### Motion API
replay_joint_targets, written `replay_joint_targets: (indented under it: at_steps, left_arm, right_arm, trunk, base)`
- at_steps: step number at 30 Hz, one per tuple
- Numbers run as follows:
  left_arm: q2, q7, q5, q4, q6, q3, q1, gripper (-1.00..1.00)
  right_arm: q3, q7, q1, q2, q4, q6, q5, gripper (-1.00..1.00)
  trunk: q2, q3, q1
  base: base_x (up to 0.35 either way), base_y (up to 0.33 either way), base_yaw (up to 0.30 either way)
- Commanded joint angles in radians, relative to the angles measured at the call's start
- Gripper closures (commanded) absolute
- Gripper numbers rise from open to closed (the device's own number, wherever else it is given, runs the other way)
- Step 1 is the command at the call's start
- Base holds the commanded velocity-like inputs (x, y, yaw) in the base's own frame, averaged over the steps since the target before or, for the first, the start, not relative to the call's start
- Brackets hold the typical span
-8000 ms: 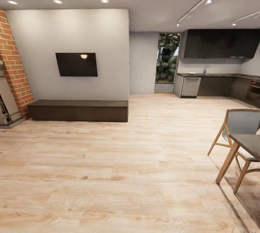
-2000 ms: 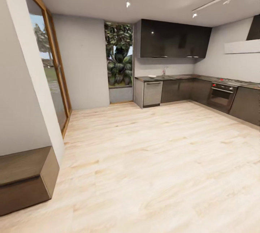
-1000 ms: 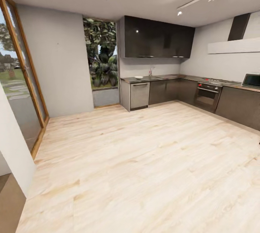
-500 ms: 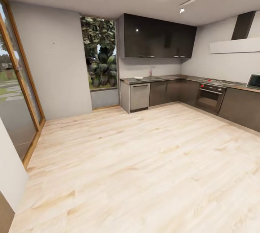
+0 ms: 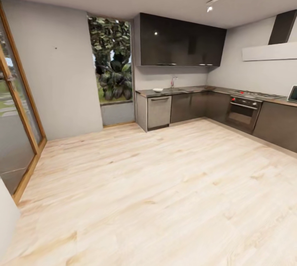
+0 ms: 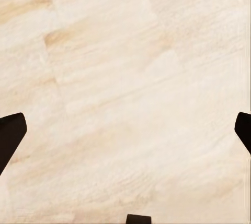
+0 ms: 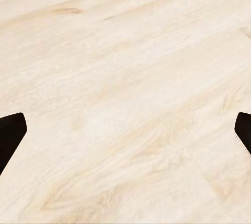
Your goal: In the kitchen, take the Vidalia onion out of the sink, dice it on the chopping board with the paring knife, put the diced onion into the bowl on the countertop, then place both the paring knife and the chopping board into the sink.
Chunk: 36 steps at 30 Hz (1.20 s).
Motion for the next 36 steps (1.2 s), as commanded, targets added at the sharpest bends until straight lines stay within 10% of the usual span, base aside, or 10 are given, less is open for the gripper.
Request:
replay_joint_targets:
  at_steps: [1,36]
  left_arm:
    - [0.0,0.002,0.001,-0.001,-0.002,0.0,0.0,-1.0]
    - [0.0,0.002,0.001,-0.001,-0.002,0.0,0.0,-1.0]
  right_arm:
    - [0.0,-0.003,-0.001,0.0,0.001,-0.003,0.001,-1.0]
    - [0.002,-0.003,-0.001,0.0,0.001,-0.003,0.001,-1.0]
  trunk:
    - [0.0,-0.001,0.001]
    - [0.0,-0.001,0.001]
  base:
    - [0.326,-0.122,0.0]
    - [0.314,-0.111,0.0]
